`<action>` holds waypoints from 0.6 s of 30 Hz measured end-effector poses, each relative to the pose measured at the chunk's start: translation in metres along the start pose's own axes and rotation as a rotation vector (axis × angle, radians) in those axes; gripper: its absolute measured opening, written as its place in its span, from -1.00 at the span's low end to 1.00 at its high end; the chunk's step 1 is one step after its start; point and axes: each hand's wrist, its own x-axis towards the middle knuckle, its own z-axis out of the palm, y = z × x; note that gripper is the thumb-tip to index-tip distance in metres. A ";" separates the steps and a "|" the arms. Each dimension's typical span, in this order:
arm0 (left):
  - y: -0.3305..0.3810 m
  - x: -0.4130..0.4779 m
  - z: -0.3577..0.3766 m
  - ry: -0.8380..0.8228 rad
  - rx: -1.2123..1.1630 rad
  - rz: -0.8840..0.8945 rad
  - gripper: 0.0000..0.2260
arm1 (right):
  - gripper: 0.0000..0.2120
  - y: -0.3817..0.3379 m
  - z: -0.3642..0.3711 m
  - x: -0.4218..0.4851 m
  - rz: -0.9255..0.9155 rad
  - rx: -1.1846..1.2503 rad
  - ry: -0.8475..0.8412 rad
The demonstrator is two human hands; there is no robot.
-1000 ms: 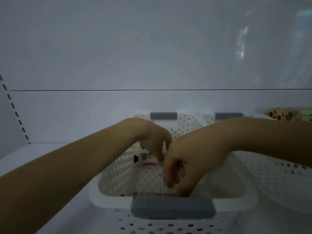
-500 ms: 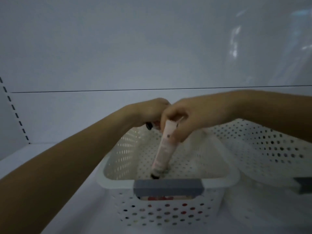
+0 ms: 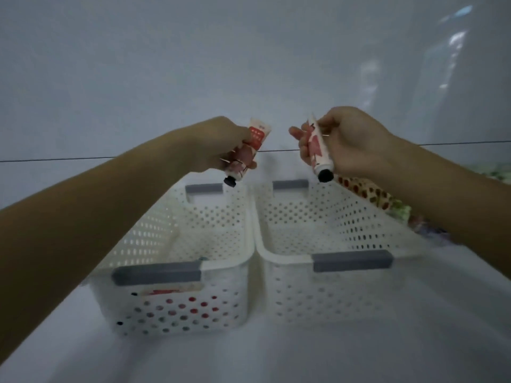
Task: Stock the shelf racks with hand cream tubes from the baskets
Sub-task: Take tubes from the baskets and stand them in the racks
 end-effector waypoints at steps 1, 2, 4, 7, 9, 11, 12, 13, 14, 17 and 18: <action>0.006 -0.001 0.009 0.019 0.018 0.006 -0.89 | -0.89 -0.005 -0.008 -0.002 0.004 -0.001 0.021; 0.013 -0.003 0.019 0.040 0.035 0.010 -0.90 | -0.89 -0.010 -0.016 -0.005 0.000 -0.011 0.034; 0.024 -0.005 0.039 0.067 0.048 0.014 -0.90 | -0.87 -0.016 -0.033 -0.010 -0.031 -0.009 0.053; 0.041 -0.007 0.072 0.076 0.024 0.033 -0.91 | -0.94 -0.028 -0.060 -0.022 -0.090 -0.062 0.073; 0.054 -0.009 0.093 0.082 -0.011 0.057 -0.91 | -0.89 -0.037 -0.081 -0.031 -0.125 -0.167 0.046; 0.065 -0.010 0.118 0.082 -0.040 0.081 -0.73 | -0.84 -0.049 -0.103 -0.043 -0.177 -0.257 0.025; 0.068 -0.010 0.124 0.078 -0.045 0.084 -0.64 | -0.83 -0.053 -0.111 -0.046 -0.211 -0.302 0.038; 0.071 -0.011 0.133 0.072 -0.036 0.086 -0.59 | -0.83 -0.056 -0.119 -0.050 -0.240 -0.350 0.062; 0.075 -0.012 0.145 0.072 -0.019 0.084 -0.57 | -0.83 -0.061 -0.130 -0.056 -0.262 -0.383 0.090; 0.085 -0.013 0.181 0.075 0.013 0.077 -0.57 | -0.86 -0.071 -0.162 -0.068 -0.310 -0.420 0.157; 0.087 -0.014 0.192 0.082 0.013 0.074 -0.57 | -0.86 -0.071 -0.172 -0.069 -0.316 -0.438 0.171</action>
